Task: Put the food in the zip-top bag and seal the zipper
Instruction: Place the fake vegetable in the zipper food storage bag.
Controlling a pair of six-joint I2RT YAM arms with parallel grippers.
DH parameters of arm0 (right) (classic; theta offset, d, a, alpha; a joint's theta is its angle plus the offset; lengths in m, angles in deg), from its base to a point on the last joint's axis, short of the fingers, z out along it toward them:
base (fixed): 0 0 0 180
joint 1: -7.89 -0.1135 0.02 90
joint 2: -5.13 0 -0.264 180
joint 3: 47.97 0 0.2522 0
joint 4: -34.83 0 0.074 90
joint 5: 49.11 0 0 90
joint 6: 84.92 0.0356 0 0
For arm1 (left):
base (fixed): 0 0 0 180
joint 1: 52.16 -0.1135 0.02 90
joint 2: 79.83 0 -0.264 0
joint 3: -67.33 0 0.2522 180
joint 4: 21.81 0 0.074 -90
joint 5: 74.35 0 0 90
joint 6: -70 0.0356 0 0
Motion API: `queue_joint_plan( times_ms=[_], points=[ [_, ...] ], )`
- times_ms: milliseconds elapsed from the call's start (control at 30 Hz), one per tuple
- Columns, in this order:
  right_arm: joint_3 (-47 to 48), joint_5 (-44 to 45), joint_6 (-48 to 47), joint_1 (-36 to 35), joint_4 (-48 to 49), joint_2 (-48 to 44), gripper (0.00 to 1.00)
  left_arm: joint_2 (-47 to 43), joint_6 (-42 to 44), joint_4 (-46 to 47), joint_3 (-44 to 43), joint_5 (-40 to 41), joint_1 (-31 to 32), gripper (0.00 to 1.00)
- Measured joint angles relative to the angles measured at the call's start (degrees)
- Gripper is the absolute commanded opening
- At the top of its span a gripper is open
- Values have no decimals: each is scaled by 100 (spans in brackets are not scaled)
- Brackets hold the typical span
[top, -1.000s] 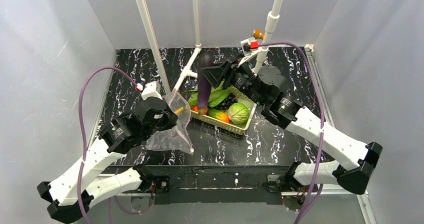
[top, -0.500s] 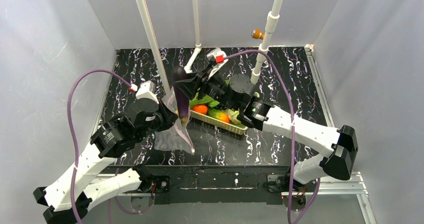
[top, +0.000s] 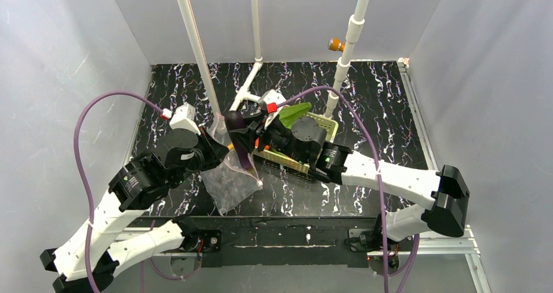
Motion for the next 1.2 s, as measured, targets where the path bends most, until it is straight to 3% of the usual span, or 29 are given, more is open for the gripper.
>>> queue_joint_plan(
  times_ms=[367,767,867,1033,1200],
  points=[
    [158,-164,521,-2,-1328,-242,18,118,179,41,0,-50,0,0],
    [1483,-43,1086,-7,-2993,254,27,219,232,230,-17,-214,0,0],
    [1721,101,1177,-9,-3374,463,34,219,232,263,-17,-276,0,0],
    [1930,199,1247,-11,-3858,632,57,210,232,285,-17,-332,0,0],
    [2376,182,1339,-11,-4296,777,71,210,232,289,-17,-332,0,0]
  ],
)
